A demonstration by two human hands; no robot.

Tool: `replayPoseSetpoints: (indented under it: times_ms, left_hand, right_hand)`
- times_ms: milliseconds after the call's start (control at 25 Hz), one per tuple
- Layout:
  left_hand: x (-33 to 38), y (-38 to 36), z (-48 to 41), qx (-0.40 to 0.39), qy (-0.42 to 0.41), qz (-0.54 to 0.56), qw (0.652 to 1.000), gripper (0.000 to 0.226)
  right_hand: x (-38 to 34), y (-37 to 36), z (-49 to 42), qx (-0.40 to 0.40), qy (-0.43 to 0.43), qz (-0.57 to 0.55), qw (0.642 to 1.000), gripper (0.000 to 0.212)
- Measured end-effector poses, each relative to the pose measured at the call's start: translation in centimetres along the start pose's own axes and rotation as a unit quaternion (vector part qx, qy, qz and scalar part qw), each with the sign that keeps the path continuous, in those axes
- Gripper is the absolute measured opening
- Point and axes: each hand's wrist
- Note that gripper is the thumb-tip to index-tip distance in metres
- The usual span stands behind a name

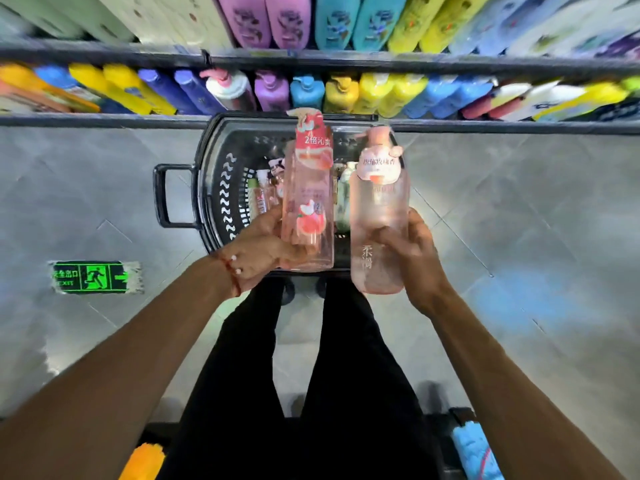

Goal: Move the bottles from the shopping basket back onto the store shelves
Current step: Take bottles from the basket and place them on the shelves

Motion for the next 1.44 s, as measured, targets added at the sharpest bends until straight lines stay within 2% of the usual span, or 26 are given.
replayPoseSetpoints:
  times_ms: [80, 240, 360, 480, 560, 680, 800, 920, 1120, 1320, 1440]
  left_hand:
    - [1.1, -1.5, 2.6, -0.009, -0.021, -0.011, 1.000, 0.086]
    - [1.8, -4.9, 6.6, -0.002, -0.052, 0.011, 0.999, 0.097]
    - [1.7, -8.0, 10.5, 0.008, -0.073, 0.066, 0.995, 0.102]
    - [1.4, -10.0, 13.3, -0.013, -0.118, 0.072, 0.990, 0.103]
    - [1.3, -11.1, 15.1, -0.012, -0.142, 0.059, 0.988, 0.098]
    - [1.1, -12.3, 17.3, 0.005, -0.177, 0.030, 0.984, 0.087]
    - [1.0, -13.4, 19.6, 0.010, -0.199, -0.062, 0.978, 0.088]
    - [1.3, -15.1, 21.5, 0.017, -0.242, -0.124, 0.962, 0.076]
    - [1.9, -19.6, 24.0, -0.010, -0.313, -0.138, 0.940, 0.049]
    - [3.3, -25.3, 24.4, -0.025, -0.338, -0.107, 0.935, 0.056]
    - [4.1, -30.0, 23.5, -0.019, -0.351, -0.118, 0.929, 0.074]
  right_hand:
    - [-1.5, 0.7, 3.1, -0.011, 0.014, -0.012, 1.000, 0.045]
    - [-2.9, 2.9, 8.2, -0.017, 0.043, -0.014, 0.999, 0.035]
    - [-2.8, 3.8, 12.5, -0.029, 0.063, -0.035, 0.997, 0.046]
    - [-2.0, 4.7, 16.2, -0.025, 0.077, -0.055, 0.995, 0.051]
    - [-1.3, 5.2, 18.7, -0.016, 0.084, -0.074, 0.994, 0.057]
    - [-0.4, 5.7, 22.2, 0.015, 0.107, -0.099, 0.989, 0.053]
    - [1.2, 6.1, 25.4, 0.044, 0.126, -0.117, 0.984, 0.061]
    - [2.2, 6.3, 28.0, 0.063, 0.138, -0.141, 0.978, 0.068]
    - [2.5, 8.3, 31.4, 0.068, 0.183, -0.146, 0.970, 0.062]
    - [0.0, 13.0, 33.0, 0.063, 0.245, -0.127, 0.959, 0.052]
    - [-1.7, 18.0, 33.4, 0.047, 0.285, -0.106, 0.951, 0.050]
Point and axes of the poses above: each hand's wrist, its own z-axis away from the middle knuckle, its own y-axis out of the back of the hand, x = y × z, and after that the axes turned 9 degrees about -y, right-handed
